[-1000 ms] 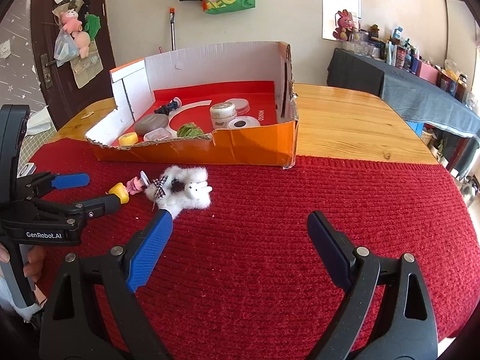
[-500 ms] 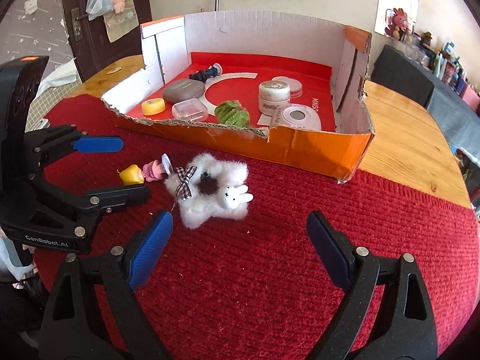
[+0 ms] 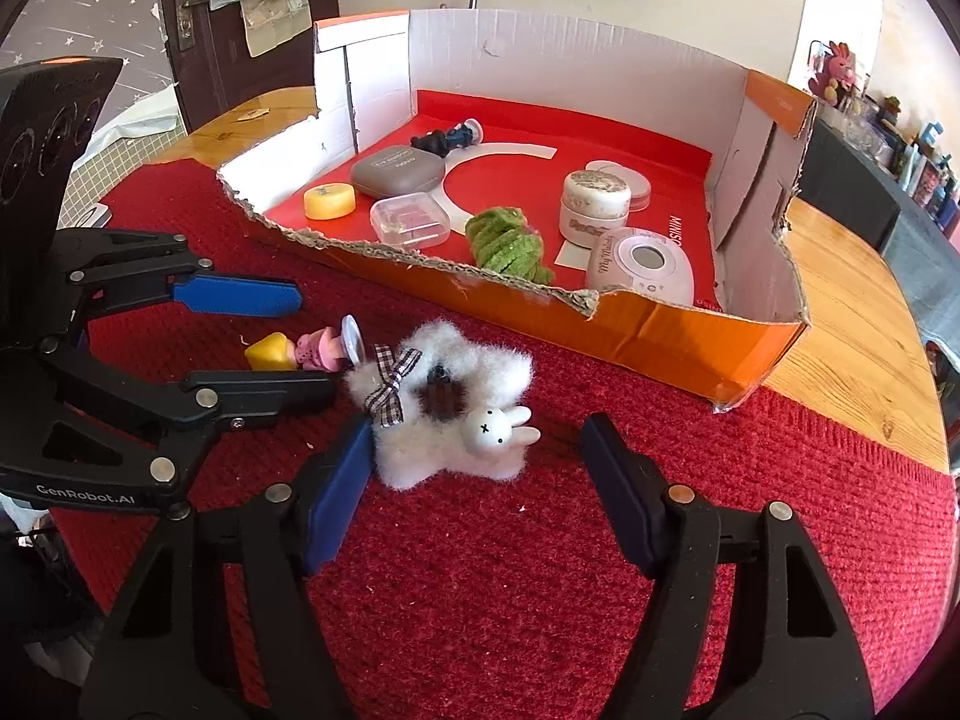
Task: Organize objects
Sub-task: 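Grasp the white plush bunny with the right gripper while the left grasps the pink-yellow figurine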
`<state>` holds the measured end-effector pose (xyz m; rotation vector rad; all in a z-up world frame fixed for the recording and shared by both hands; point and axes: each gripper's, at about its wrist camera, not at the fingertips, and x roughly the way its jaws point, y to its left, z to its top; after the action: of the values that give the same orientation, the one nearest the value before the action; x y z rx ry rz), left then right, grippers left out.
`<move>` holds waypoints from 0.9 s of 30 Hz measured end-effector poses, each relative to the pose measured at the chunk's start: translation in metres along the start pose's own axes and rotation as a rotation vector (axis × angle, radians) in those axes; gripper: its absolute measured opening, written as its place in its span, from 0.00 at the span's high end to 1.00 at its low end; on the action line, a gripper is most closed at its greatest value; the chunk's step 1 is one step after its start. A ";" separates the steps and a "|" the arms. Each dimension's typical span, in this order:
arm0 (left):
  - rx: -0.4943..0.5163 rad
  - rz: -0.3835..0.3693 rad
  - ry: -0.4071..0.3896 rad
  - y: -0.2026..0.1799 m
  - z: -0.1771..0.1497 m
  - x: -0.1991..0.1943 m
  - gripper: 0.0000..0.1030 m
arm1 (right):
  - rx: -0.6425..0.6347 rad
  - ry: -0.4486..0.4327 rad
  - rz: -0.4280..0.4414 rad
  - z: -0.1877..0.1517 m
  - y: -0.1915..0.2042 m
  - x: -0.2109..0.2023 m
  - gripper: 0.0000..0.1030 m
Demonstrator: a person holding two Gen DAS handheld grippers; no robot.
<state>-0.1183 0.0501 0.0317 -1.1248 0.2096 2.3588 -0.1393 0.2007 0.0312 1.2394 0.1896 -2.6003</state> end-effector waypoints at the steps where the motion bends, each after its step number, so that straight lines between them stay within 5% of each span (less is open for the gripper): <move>1: 0.004 -0.004 0.000 -0.001 0.000 0.000 0.58 | -0.005 0.000 0.005 0.000 0.001 0.000 0.39; 11: 0.013 -0.045 0.000 -0.005 0.000 0.000 0.79 | -0.047 -0.003 0.038 0.006 0.008 0.002 0.54; 27: -0.044 -0.045 -0.047 0.001 -0.008 -0.019 0.79 | 0.017 -0.055 0.093 -0.001 0.002 -0.018 0.59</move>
<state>-0.1032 0.0397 0.0409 -1.0826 0.1149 2.3575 -0.1271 0.2018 0.0441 1.1527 0.0977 -2.5578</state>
